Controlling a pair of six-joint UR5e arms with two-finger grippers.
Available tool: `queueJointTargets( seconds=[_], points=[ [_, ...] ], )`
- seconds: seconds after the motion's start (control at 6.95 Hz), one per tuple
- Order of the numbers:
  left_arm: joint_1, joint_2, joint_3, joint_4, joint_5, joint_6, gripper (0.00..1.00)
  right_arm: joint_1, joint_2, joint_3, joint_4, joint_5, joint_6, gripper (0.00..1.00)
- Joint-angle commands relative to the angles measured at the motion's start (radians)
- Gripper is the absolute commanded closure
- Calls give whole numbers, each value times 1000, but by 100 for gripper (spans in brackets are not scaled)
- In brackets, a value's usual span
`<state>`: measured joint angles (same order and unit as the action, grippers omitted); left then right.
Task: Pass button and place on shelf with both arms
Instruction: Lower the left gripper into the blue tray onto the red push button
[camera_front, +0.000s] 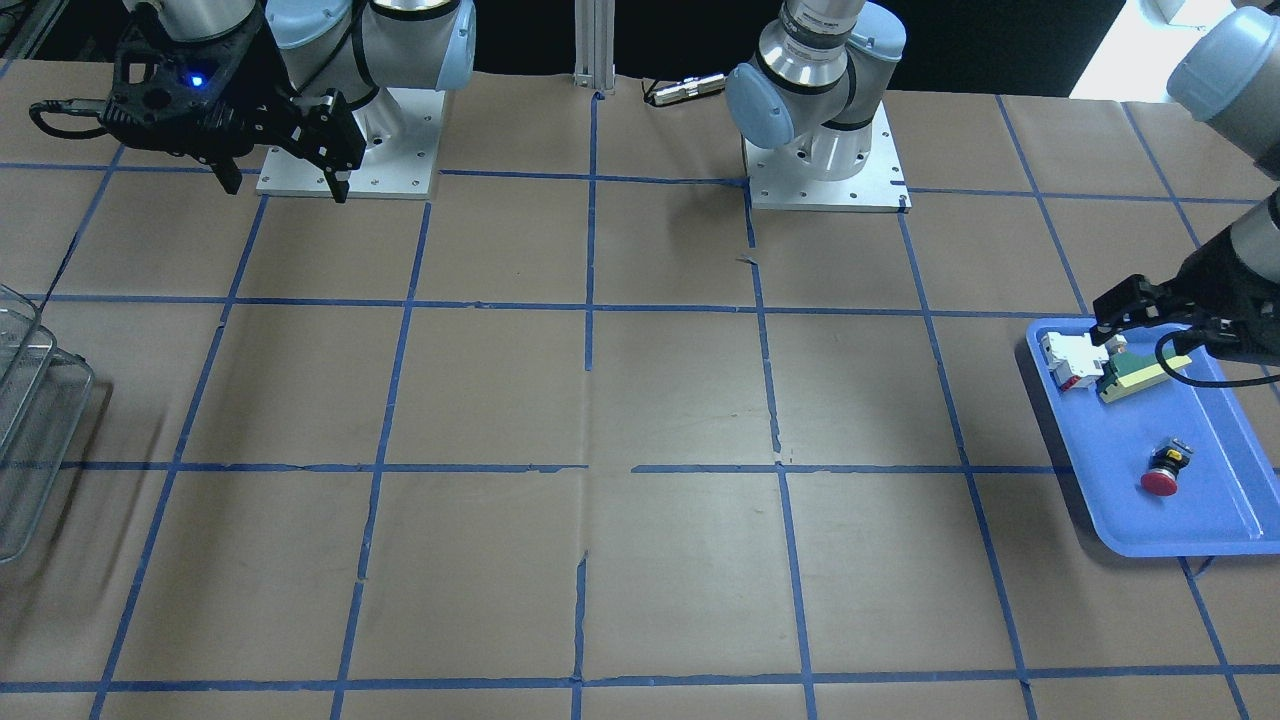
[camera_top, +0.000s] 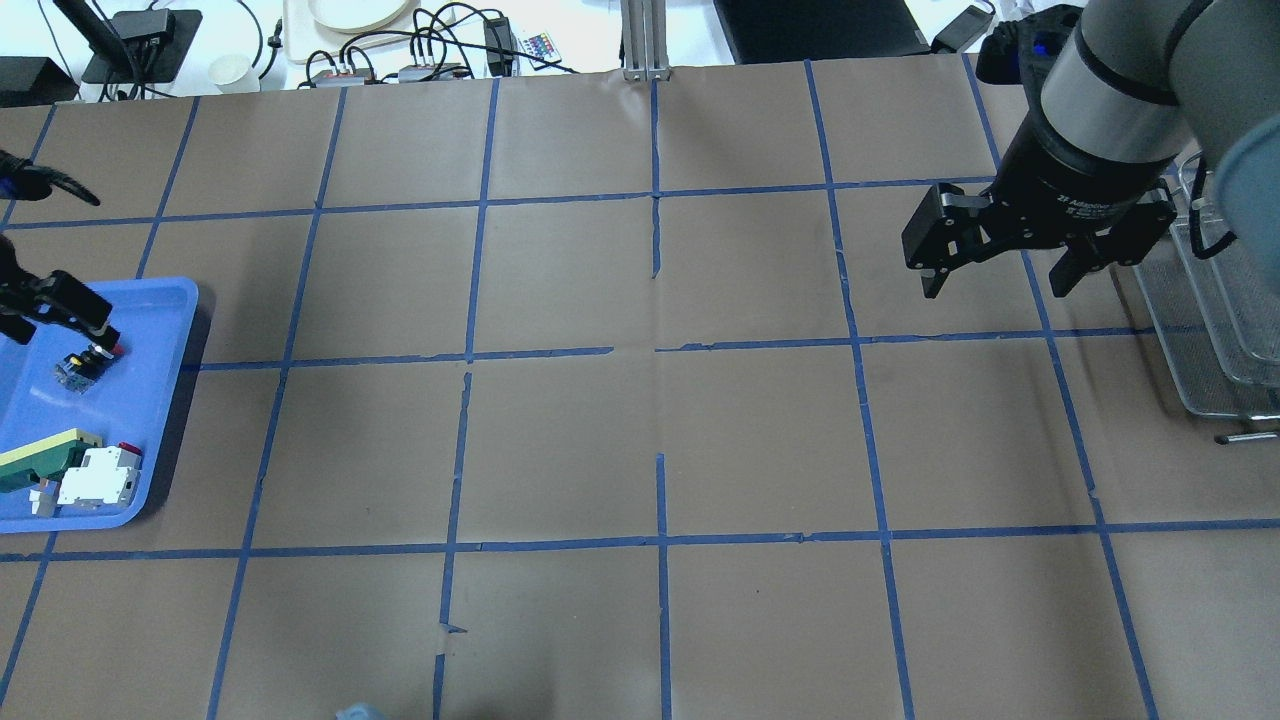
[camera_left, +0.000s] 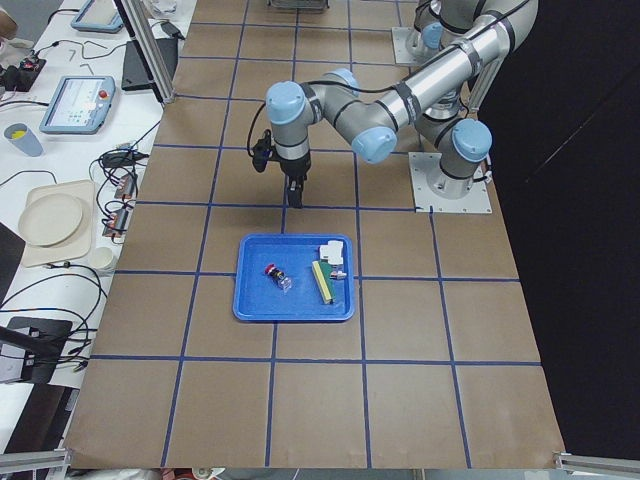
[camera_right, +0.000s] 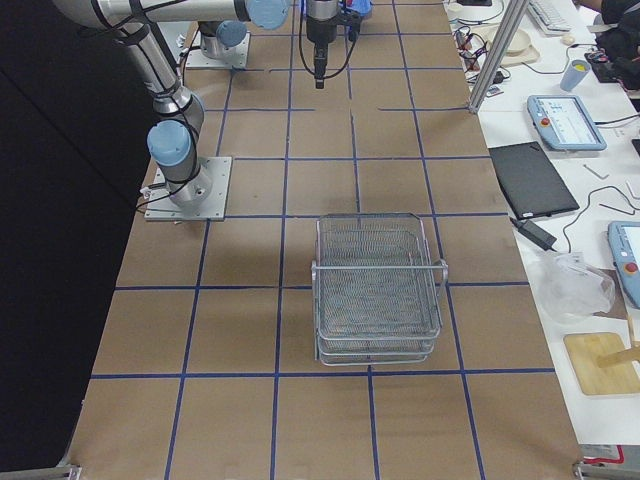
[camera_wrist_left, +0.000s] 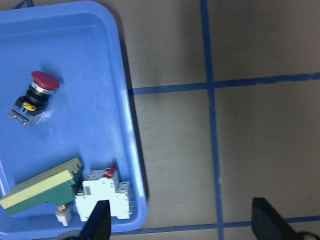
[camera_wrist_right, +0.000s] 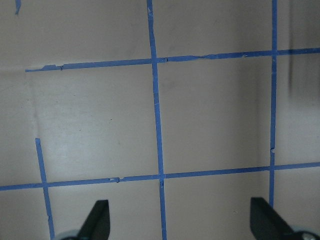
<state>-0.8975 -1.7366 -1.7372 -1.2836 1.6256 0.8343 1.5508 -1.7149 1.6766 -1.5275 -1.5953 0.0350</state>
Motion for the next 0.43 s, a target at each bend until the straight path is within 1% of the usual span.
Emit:
queueJointTargets(
  seconds=[0.0,0.14,0.29],
  points=[
    [121,-105,-2,220,-57,330,1,-1,0,0,-8,1,-4,0],
    [159,-145,16,290,-96,497,1,0,-2,-3,-10,18,11,0],
    [167,-188,18,294,-187,572,1,-1,-2,-5,-38,9,10,0]
  ],
)
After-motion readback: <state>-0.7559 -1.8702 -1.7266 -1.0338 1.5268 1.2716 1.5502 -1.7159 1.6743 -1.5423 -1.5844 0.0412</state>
